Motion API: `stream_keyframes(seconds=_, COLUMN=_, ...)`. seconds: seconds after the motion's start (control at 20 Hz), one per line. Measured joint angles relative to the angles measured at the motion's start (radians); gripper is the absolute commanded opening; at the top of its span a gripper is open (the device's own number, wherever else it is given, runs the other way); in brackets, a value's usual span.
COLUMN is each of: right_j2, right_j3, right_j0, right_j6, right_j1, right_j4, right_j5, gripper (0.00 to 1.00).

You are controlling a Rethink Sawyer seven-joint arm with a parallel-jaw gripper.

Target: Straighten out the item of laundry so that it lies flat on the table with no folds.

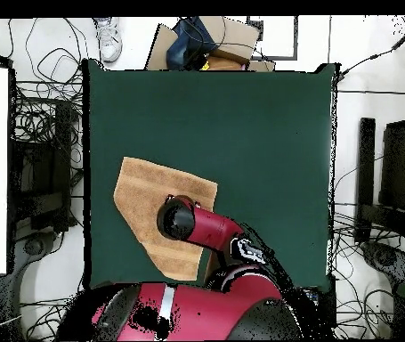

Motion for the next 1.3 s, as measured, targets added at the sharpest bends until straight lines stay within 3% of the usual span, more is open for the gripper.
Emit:
stream_keyframes(seconds=0.65, right_j2=0.013, right_j3=-0.041, right_j0=-0.029, right_j6=0.000, right_j1=0.003, right_j4=-0.077, right_j5=0.065, gripper=0.00)
stream_keyframes(seconds=1.3, right_j2=0.099, right_j3=-0.113, right_j0=-0.132, right_j6=0.000, right_j1=0.014, right_j4=-0.174, right_j5=0.245, gripper=0.00)
